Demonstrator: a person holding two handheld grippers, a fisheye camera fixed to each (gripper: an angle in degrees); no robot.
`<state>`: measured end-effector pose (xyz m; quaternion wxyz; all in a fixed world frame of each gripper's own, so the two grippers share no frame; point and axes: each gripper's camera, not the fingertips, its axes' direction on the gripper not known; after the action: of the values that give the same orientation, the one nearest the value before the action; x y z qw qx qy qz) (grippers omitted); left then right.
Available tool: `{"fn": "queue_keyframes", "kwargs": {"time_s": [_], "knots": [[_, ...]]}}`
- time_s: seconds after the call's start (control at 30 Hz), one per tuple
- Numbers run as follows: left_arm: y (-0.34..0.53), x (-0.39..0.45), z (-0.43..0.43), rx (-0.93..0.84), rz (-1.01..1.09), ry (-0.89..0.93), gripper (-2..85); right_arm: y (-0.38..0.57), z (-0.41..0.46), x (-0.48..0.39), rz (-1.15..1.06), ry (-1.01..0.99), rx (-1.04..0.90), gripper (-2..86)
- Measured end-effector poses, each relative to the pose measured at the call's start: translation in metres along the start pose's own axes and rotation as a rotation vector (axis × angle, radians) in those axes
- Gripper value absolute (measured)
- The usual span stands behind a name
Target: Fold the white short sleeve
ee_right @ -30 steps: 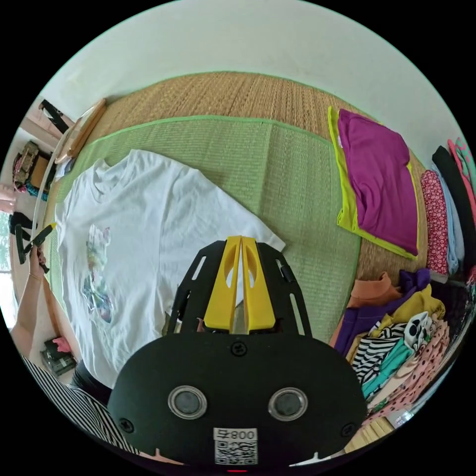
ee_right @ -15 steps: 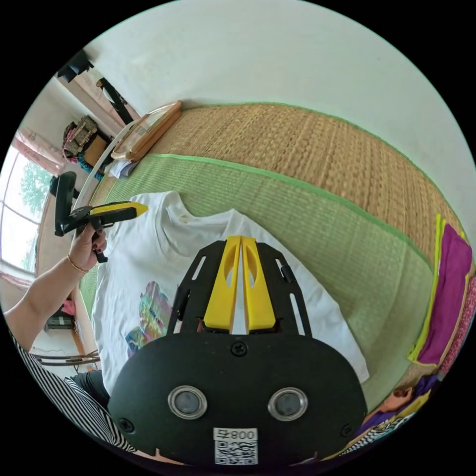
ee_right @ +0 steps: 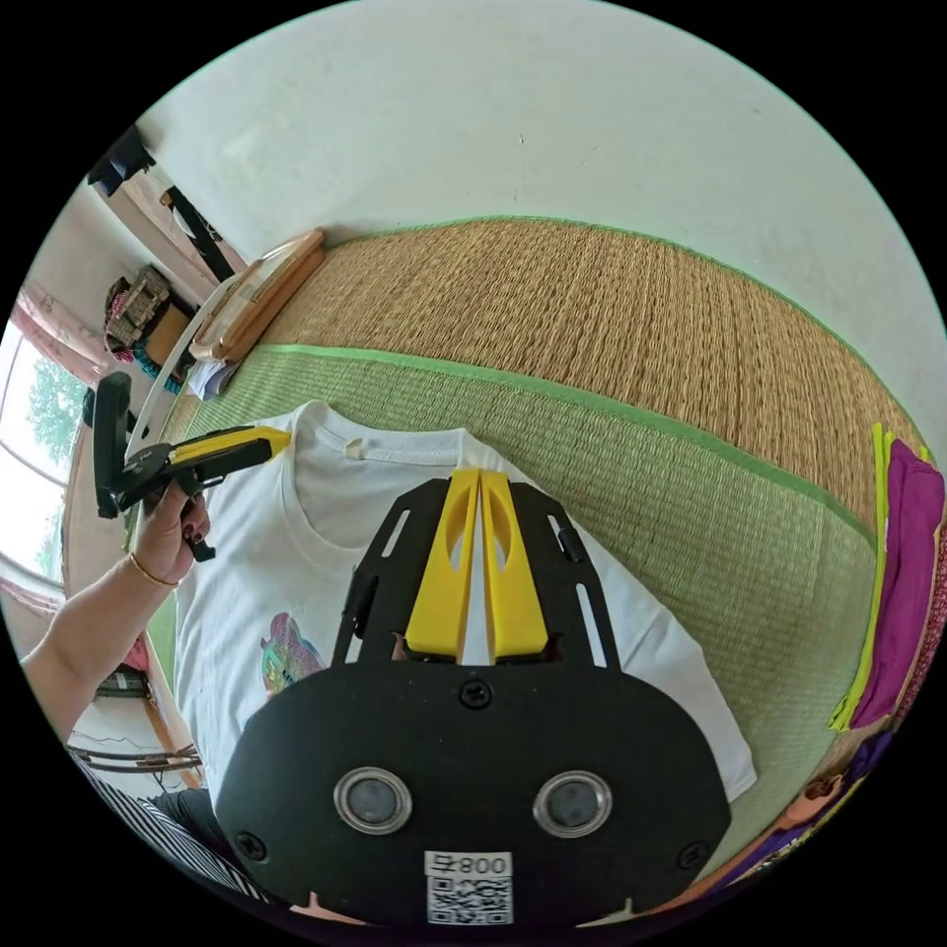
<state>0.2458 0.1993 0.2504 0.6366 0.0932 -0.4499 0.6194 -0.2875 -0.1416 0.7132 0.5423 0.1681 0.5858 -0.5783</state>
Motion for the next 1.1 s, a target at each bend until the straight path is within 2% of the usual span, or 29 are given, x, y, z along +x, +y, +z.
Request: {"fn": "queue_keyframes", "kwargs": {"time_s": [0.13,0.2,0.3,0.4,0.47,0.63,0.7,0.8,0.83,0.87,0.97,1.1], "knots": [[0.030,-0.014,-0.029,0.089,-0.017,0.091,0.1,0.046,-0.058,0.012,0.003,-0.049,0.116,0.0],[0.065,-0.023,-0.047,0.083,0.006,0.061,0.1,0.080,-0.084,0.022,0.011,-0.023,0.134,0.0],[0.104,-0.044,-0.048,0.031,-0.040,-0.047,0.2,0.133,-0.098,0.046,0.085,0.064,0.106,0.1],[0.122,-0.067,-0.047,-0.001,-0.090,-0.033,0.2,0.152,-0.075,0.079,0.177,0.062,-0.035,0.1],[0.130,-0.072,-0.061,0.005,-0.121,-0.044,0.2,0.160,-0.098,0.090,0.263,0.033,0.027,0.1],[0.195,-0.082,-0.109,0.062,-0.155,-0.006,0.2,0.207,-0.162,0.058,0.187,0.007,0.112,0.0],[0.236,-0.091,-0.110,0.015,-0.208,0.003,0.2,0.238,-0.166,0.047,0.179,0.019,0.080,0.0],[0.270,-0.108,-0.096,-0.117,-0.283,0.003,0.3,0.271,-0.139,0.055,0.209,0.083,-0.091,0.0],[0.275,-0.111,-0.097,-0.126,-0.308,-0.008,0.4,0.279,-0.140,0.067,0.250,0.043,-0.066,0.1],[0.285,-0.117,-0.102,-0.120,-0.361,0.026,0.5,0.283,-0.149,0.082,0.339,-0.031,-0.049,0.1],[0.310,-0.127,-0.127,-0.019,-0.418,0.181,1.0,0.287,-0.182,0.090,0.395,-0.073,0.026,0.1],[0.352,-0.128,-0.138,-0.095,-0.424,0.236,3.2,0.301,-0.208,0.069,0.331,-0.113,-0.007,0.1]]}}
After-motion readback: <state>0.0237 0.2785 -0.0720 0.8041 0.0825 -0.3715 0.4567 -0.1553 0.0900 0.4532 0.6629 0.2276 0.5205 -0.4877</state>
